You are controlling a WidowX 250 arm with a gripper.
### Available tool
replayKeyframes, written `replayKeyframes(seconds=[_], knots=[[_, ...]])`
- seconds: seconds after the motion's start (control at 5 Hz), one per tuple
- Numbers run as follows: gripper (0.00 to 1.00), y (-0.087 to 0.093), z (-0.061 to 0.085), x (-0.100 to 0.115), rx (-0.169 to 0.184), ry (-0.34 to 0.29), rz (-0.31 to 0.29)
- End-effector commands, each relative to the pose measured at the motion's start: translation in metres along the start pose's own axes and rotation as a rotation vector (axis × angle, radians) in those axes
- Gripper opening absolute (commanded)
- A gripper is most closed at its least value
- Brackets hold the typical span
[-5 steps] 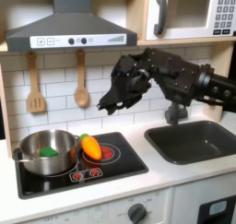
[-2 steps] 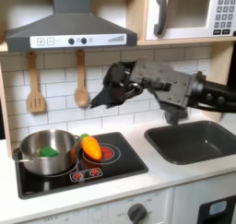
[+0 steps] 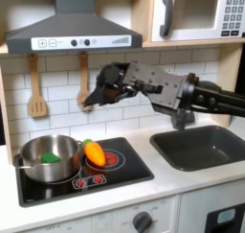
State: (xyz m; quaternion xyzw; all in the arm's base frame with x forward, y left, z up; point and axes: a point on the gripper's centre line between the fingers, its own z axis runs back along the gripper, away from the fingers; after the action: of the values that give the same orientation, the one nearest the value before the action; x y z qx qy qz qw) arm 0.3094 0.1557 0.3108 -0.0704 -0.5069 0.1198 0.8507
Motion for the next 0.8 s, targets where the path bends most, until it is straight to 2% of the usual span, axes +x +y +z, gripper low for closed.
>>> replayKeyframes(seconds=[0.0, 0.4, 0.6], knots=[[0.00, -0.004, -0.006, 0.015, -0.022, -0.033, 0.015], [0.00, -0.007, -0.008, 0.031, -0.056, -0.056, 0.051], [0.00, -0.012, -0.008, 0.040, -0.080, -0.061, 0.050]])
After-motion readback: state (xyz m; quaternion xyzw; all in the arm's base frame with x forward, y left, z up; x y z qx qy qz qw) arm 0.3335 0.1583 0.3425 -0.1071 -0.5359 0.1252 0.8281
